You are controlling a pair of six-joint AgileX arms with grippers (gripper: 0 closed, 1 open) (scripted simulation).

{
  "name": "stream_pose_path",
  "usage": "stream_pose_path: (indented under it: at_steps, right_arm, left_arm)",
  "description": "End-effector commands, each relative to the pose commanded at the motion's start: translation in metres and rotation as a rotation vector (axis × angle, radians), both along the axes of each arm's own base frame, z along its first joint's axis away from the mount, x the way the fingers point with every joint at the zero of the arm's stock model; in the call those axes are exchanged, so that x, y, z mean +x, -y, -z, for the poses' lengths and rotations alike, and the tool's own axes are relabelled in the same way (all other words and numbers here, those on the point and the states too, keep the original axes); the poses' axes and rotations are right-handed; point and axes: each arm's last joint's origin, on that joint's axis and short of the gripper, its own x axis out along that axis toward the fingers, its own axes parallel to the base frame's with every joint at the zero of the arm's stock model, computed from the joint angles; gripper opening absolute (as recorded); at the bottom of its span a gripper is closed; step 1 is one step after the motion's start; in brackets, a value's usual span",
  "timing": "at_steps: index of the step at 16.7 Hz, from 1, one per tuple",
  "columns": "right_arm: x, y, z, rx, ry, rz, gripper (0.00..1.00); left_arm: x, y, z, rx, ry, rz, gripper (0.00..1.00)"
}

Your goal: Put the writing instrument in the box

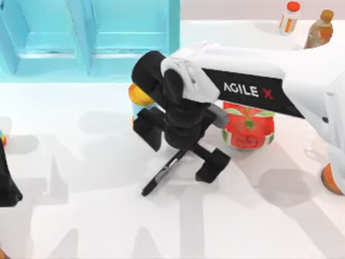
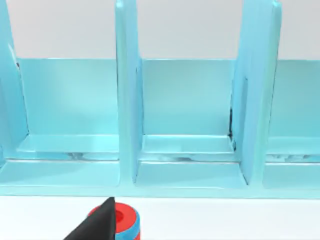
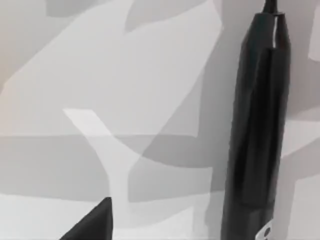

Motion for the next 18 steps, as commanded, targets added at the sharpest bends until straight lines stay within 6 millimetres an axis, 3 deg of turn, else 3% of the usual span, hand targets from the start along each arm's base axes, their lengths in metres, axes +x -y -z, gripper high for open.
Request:
stream_pose_path:
  at_steps: [3,8,18]
  right_arm:
    - [-0.001,-0.009,0.020,0.008,0.013,-0.001,1.00]
    - [0.002,-0.009,0.020,0.010,0.018,-0.005,1.00]
    - [0.002,-0.009,0.020,0.010,0.018,-0.005,0.25]
  left_arm:
    - [0.000,0.000,0.000,0.000,0.000,0.000,1.00]
    - [0.000,0.000,0.000,0.000,0.000,0.000,1.00]
    - [0.000,0.000,0.000,0.000,0.000,0.000,1.00]
